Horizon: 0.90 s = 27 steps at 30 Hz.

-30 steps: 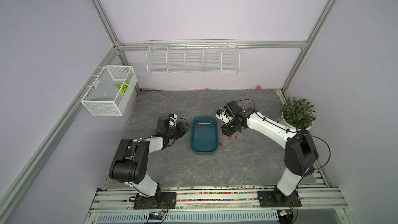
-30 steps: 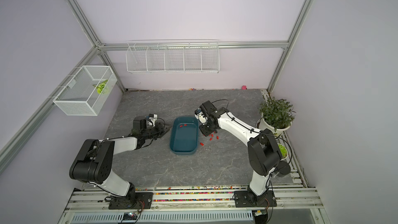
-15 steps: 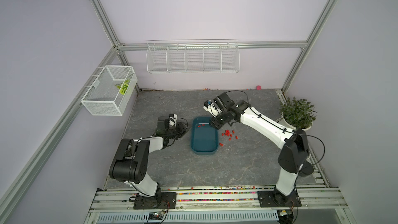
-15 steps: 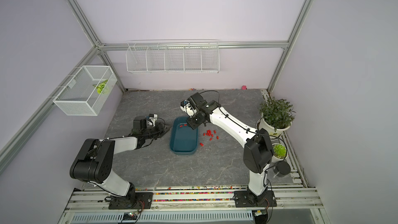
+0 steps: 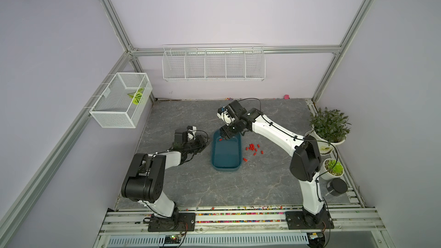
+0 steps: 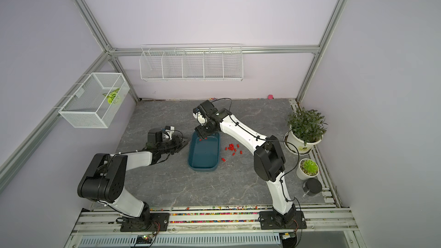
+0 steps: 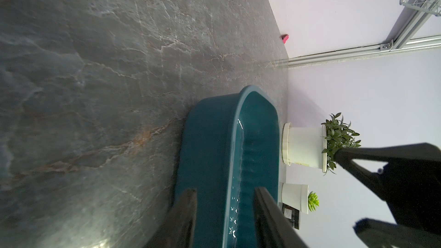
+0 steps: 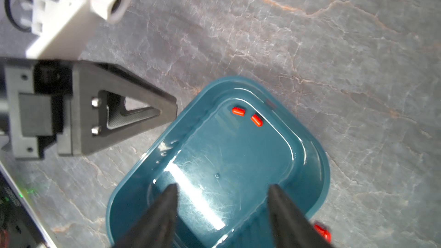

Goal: Take the screw protection sleeves out of the storage box
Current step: Pick up the screw protection sleeve from the storage box.

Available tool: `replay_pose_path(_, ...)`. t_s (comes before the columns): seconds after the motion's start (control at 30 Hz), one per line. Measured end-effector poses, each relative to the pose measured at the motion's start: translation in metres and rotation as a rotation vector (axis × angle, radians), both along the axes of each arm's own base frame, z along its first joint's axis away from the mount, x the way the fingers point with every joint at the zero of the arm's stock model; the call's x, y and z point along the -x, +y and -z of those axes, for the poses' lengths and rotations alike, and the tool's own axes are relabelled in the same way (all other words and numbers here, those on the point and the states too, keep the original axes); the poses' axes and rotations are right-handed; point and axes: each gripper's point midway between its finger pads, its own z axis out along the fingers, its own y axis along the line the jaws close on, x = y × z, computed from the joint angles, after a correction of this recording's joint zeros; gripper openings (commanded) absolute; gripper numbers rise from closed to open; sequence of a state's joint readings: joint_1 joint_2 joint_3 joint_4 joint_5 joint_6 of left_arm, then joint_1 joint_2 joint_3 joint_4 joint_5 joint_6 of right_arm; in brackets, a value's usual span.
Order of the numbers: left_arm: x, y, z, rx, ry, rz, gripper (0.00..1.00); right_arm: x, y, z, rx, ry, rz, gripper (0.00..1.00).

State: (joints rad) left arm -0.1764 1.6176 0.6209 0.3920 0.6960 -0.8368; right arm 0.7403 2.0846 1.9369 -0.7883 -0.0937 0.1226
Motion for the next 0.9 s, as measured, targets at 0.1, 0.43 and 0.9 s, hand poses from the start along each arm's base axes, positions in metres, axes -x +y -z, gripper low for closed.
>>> replay_pose_path(0.1, 0.0, 0.0, -0.001, 0.0, -0.002, 0.0, 0.46, -0.004, -0.001, 0.0, -0.004, -0.005, 0.035, 0.59)
replay_pose_path(0.43, -0.001, 0.0, -0.001, -0.001, -0.004, -0.003, 0.46, -0.014, 0.009, 0.038, -0.012, 0.027, 0.077, 0.35)
replay_pose_path(0.9, -0.001, 0.002, 0.0, -0.006, 0.001, -0.01, 0.46, -0.025, 0.021, 0.096, 0.031, 0.076, 0.076, 0.36)
